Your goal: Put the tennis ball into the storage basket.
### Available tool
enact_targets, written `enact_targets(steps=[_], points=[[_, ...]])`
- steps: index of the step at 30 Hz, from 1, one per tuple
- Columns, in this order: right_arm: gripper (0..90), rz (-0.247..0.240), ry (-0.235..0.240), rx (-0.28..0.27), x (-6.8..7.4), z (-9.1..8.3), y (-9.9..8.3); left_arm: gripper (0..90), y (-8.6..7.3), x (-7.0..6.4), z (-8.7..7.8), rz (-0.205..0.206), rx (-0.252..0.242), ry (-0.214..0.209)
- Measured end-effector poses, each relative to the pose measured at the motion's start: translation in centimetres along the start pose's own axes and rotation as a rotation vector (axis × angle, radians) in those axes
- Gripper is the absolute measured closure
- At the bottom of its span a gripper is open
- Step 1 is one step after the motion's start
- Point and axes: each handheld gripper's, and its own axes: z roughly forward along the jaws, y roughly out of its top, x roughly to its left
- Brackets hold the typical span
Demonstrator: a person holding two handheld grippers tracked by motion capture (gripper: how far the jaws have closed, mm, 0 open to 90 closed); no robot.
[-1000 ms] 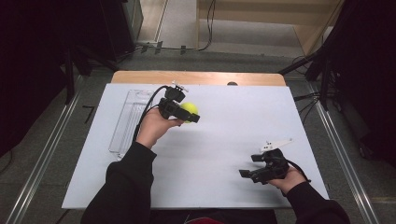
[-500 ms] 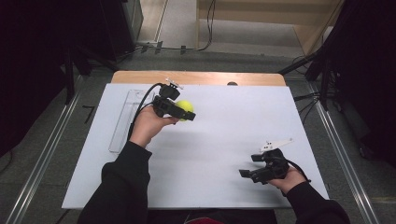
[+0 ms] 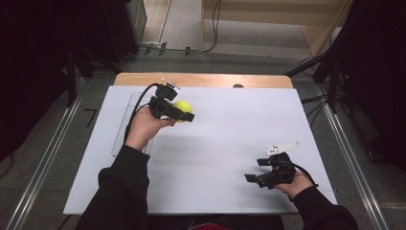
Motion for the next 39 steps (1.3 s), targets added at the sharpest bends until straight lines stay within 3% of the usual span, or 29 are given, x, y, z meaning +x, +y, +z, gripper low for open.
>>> enact_targets(steps=[17, 39], points=[[12.3, -0.013, 0.007, 0.004, 0.0, 0.2, 0.3, 26.4, -0.7, 0.8, -1.1, -0.017, -0.007, 0.013], [12.3, -0.016, 0.013, 0.005, 0.0, 0.4, 0.7, 26.4, -2.0, 2.4, -2.9, -0.053, -0.015, 0.063]])
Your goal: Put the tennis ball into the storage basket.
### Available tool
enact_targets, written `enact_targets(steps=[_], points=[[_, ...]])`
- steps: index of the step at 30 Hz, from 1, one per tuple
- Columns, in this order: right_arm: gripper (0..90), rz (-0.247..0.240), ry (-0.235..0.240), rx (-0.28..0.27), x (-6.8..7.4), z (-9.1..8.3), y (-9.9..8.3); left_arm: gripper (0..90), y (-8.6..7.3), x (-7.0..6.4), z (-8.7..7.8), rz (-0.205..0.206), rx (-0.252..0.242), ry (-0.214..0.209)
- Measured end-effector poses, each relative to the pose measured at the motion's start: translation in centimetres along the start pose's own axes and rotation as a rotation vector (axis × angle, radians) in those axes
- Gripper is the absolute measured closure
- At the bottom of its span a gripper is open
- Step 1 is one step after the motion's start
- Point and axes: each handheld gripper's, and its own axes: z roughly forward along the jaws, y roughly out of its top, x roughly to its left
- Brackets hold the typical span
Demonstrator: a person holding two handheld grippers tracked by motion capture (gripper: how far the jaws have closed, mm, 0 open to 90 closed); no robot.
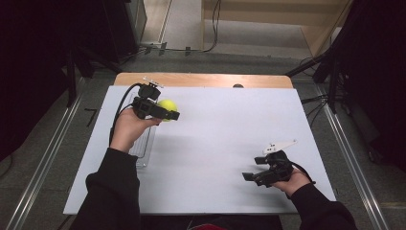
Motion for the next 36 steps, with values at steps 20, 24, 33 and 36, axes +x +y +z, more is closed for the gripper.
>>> enact_targets(steps=[20, 24, 33, 36], points=[[12.3, -0.006, 0.005, -0.004, 0.1, 0.0, 0.0, 26.4, -0.7, 1.8, -1.4, -0.081, -0.026, 0.054], [12.3, -0.007, 0.005, -0.002, 0.1, 0.1, 0.0, 26.4, -0.9, 2.2, -1.8, -0.097, -0.03, 0.065], [12.3, -0.007, 0.007, 0.0, 0.1, 0.1, 0.1, 26.4, -1.2, 3.1, -2.4, -0.139, -0.034, 0.082], [12.3, -0.008, 0.007, 0.001, 0.1, 0.1, 0.1, 26.4, -1.3, 3.4, -2.6, -0.145, -0.037, 0.093]])
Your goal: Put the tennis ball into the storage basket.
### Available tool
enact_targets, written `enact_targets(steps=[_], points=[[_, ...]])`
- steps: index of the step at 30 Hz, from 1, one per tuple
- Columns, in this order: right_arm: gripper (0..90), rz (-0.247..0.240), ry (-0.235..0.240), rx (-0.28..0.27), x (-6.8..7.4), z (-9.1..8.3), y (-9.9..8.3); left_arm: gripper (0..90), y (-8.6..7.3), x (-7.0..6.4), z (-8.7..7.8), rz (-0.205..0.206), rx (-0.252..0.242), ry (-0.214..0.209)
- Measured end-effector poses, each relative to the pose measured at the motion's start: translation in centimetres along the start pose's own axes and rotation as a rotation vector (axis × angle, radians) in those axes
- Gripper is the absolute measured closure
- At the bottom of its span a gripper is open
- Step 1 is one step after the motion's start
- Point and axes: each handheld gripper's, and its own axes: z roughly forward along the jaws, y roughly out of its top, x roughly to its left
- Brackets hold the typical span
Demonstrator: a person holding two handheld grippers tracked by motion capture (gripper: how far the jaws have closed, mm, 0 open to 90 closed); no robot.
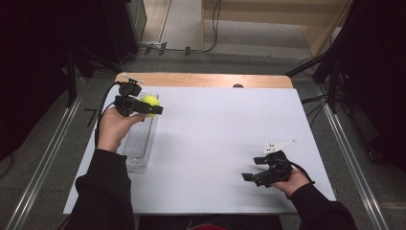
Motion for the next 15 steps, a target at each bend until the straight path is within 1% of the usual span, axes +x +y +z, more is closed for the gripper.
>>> enact_targets(steps=[2, 5, 10, 12, 15], points=[[12.3, 0.001, -0.001, 0.001, 0.0, 0.0, 0.0, 26.4, -0.1, 0.3, -0.1, -0.006, -0.005, 0.006], [12.3, -0.001, -0.001, 0.001, 0.0, 0.0, 0.0, 26.4, -0.2, 0.8, -0.4, -0.023, -0.012, 0.002], [12.3, 0.0, -0.002, 0.0, 0.0, 0.0, 0.0, 26.4, -0.4, 1.4, -0.6, -0.039, -0.019, 0.02], [12.3, -0.002, -0.002, 0.001, 0.0, 0.0, 0.0, 26.4, -0.5, 1.7, -0.7, -0.042, -0.017, 0.034], [12.3, -0.002, -0.003, 0.002, 0.0, 0.0, 0.0, 26.4, -0.8, 2.1, -0.8, -0.057, -0.02, 0.038]])
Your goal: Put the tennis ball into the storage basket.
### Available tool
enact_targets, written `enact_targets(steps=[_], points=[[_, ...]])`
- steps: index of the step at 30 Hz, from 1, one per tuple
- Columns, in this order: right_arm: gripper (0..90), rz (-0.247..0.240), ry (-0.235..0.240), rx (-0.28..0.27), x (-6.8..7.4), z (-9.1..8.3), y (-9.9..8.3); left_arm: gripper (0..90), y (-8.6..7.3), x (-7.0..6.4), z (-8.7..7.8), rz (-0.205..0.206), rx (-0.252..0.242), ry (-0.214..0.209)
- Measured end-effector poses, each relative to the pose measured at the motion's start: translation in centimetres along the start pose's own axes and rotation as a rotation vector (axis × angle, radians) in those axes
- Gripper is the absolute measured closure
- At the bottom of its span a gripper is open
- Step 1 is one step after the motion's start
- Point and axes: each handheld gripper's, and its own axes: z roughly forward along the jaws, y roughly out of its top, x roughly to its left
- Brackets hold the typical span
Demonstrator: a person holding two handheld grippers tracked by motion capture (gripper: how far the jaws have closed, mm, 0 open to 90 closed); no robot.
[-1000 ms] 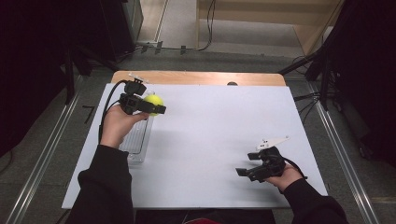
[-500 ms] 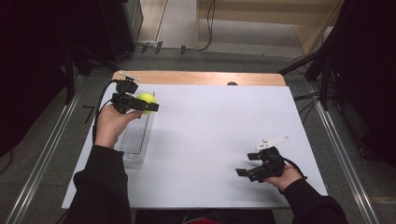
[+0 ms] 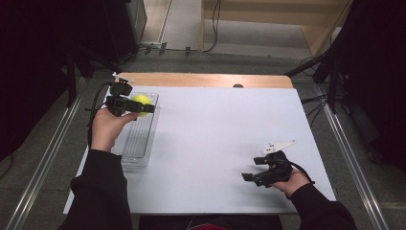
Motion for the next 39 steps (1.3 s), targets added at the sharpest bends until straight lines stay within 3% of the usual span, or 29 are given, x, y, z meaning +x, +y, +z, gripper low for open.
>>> enact_targets(steps=[20, 32, 39], points=[[12.3, 0.0, 0.0, -0.002, 0.0, 0.0, 0.0, 26.3, -0.6, 1.2, 1.0, -0.048, 0.012, 0.037], [12.3, 0.002, 0.0, -0.001, 0.1, -0.1, 0.0, 26.2, -0.8, 1.3, 2.3, -0.04, 0.038, 0.092], [12.3, 0.001, 0.0, -0.005, 0.0, -0.1, -0.1, 26.1, -0.9, 1.5, 2.8, -0.047, 0.045, 0.1]])
